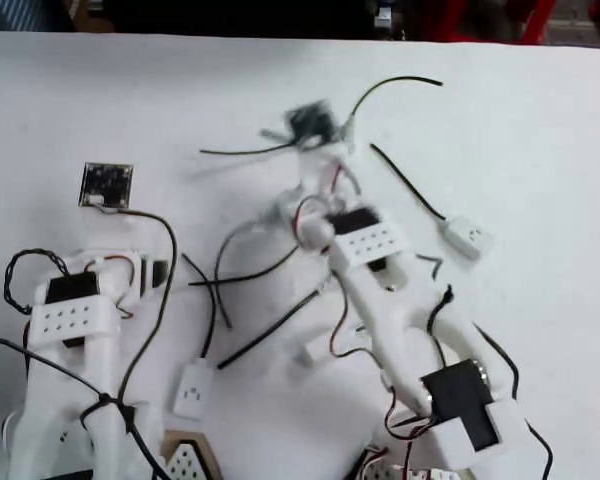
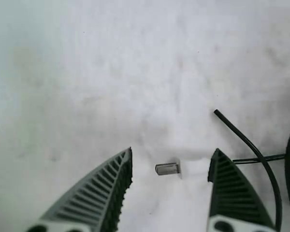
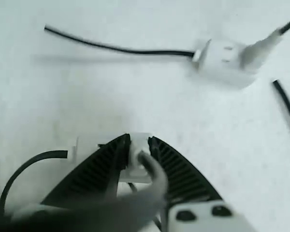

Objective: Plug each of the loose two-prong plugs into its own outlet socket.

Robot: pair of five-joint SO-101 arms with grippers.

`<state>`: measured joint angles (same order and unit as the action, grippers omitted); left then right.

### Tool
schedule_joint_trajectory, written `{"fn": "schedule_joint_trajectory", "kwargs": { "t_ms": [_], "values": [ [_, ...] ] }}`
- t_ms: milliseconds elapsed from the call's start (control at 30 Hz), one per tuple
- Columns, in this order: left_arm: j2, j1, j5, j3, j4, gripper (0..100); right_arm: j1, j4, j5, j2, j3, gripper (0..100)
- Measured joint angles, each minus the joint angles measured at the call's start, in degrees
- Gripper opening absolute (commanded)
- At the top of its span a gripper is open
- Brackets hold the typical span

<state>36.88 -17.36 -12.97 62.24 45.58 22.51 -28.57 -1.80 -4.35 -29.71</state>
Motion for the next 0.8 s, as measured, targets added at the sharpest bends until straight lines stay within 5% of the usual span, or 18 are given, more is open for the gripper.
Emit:
{"fn": "schedule_joint_trajectory", "kwargs": {
  "t_ms": [433,600,800],
  "values": [
    [0.0,0.0,0.0,0.0,0.0,25,-7.56,19.08,-12.92,16.53,10.02,7.8],
    [0.0,0.0,0.0,0.0,0.0,25,-7.21,9.14,-13.27,18.64,16.7,23.1],
    [0.0,0.0,0.0,0.0,0.0,25,-7.47,-4.31,-11.69,14.33,18.99,19.0]
  ]
}}
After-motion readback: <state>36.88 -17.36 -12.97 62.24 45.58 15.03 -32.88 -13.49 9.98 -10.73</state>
